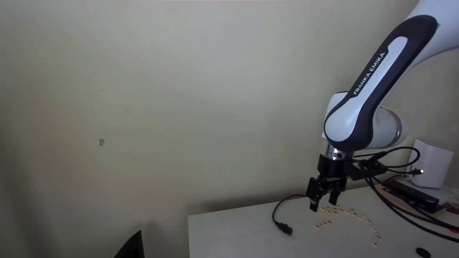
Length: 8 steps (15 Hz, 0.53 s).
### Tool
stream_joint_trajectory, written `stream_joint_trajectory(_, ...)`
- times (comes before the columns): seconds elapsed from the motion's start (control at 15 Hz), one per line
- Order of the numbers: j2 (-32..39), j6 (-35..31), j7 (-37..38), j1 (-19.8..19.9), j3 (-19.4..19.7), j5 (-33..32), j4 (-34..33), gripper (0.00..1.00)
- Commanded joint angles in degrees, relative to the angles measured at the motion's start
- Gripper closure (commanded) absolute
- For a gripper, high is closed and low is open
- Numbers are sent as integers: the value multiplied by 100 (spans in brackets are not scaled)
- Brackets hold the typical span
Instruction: Replace the first tile in the word with a new one
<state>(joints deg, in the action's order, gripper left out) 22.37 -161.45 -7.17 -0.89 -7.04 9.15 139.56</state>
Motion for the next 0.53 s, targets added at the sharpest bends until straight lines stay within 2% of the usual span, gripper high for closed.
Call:
stream_joint_trajectory(0.0, 445, -165, -64, 123, -39, -128, -303, 19)
stream_joint_trajectory(0.07, 537, -151, -53, 110, -10, -186, -373, 33)
stream_joint_trajectory(0.47, 985, -49, 27, -25, 215, -609, -748, 76)
